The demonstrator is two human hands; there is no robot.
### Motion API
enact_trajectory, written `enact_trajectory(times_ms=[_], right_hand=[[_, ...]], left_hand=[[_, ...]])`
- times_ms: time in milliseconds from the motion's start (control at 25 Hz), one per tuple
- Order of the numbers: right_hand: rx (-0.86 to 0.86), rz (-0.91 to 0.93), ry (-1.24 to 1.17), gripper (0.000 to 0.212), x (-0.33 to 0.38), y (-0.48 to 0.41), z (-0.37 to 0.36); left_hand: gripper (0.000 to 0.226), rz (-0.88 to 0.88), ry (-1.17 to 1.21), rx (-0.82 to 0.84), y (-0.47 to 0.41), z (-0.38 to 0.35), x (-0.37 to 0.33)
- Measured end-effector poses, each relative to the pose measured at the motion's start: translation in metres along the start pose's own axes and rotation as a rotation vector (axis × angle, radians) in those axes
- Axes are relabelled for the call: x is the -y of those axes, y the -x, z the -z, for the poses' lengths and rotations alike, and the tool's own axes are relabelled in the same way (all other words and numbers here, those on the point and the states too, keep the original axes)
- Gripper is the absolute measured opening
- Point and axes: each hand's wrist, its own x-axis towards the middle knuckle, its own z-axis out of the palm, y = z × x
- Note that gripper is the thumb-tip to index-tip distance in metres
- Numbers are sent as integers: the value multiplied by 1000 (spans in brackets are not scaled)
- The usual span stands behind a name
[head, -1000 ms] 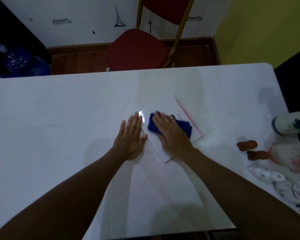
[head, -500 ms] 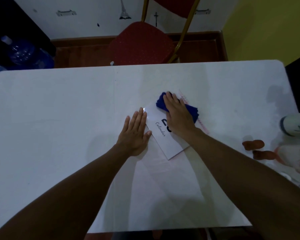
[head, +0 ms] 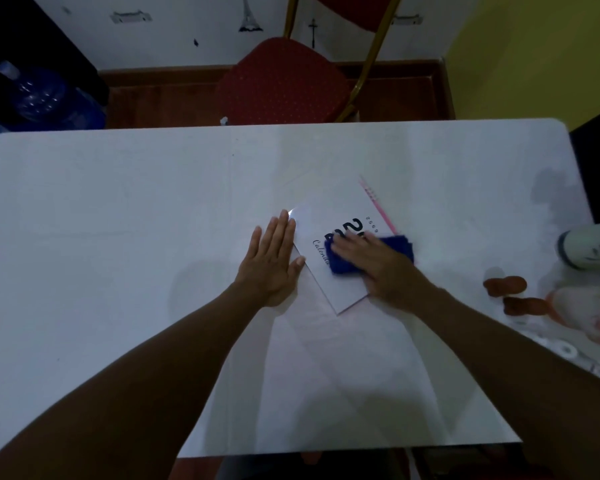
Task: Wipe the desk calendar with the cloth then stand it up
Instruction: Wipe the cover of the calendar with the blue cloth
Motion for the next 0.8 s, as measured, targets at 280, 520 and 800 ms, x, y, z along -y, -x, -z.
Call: enact_trajectory(times_ms=[280,520,800], right_hand=[[-145,-351,-97,73,24,-78,-12],[10,-76,-106,71,52,26,-23],[-7,-283,29,78,4,-32,10]], left_hand=[[73,2,-26,30,0,1,-1],[73,7,-18,42,-1,3,-2],[72,7,-30,22,1,4,-3]])
